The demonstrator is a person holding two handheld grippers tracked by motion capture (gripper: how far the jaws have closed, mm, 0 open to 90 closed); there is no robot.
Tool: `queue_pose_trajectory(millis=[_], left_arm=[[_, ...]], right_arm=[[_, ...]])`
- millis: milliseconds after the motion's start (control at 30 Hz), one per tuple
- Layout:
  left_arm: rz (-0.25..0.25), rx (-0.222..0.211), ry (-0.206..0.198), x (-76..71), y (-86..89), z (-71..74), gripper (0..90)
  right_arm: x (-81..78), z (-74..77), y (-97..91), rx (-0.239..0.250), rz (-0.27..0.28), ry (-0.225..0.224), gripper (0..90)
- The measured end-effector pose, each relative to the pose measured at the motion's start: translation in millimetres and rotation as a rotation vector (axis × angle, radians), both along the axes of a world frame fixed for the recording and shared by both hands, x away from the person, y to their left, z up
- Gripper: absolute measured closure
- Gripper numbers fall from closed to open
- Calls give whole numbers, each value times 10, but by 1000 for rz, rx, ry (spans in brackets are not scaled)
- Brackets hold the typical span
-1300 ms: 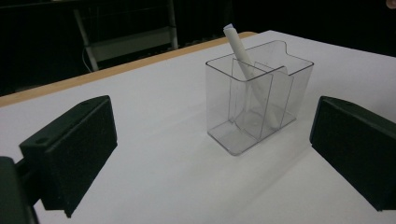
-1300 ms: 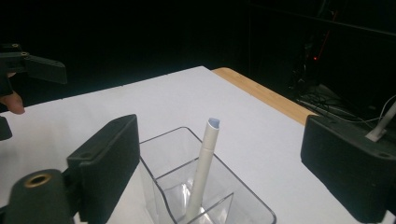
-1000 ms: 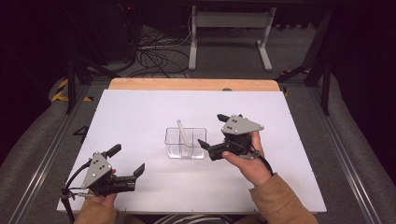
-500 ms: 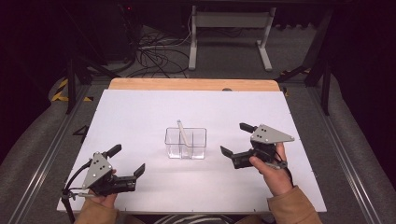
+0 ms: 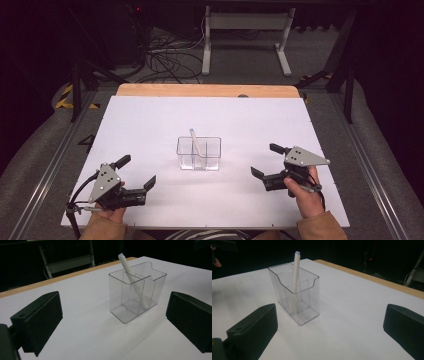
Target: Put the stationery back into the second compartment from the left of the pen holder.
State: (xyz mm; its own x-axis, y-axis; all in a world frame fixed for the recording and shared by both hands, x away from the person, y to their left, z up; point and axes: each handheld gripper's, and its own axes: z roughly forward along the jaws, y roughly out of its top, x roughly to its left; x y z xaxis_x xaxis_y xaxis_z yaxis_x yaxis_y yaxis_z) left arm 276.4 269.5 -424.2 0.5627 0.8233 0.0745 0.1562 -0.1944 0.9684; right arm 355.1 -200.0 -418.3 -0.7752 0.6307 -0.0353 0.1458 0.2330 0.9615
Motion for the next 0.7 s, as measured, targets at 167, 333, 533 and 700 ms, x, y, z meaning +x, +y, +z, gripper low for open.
queue_pose_trajectory(millis=[167, 333, 533, 700], left_arm=[[-5, 1, 1, 1, 3, -3, 15], [-6, -2, -1, -14, 5, -7, 15], [-3, -2, 5, -25, 16, -19, 15], [-1, -2, 5, -18, 23, -26, 15]], right_arm=[[-25, -116, -116, 10, -21, 21, 0], [-69, -281, -230, -1, -37, 49, 0], [-113, -423, -322, 10, -51, 74, 1], [-105, -432, -330, 4, -48, 64, 2]])
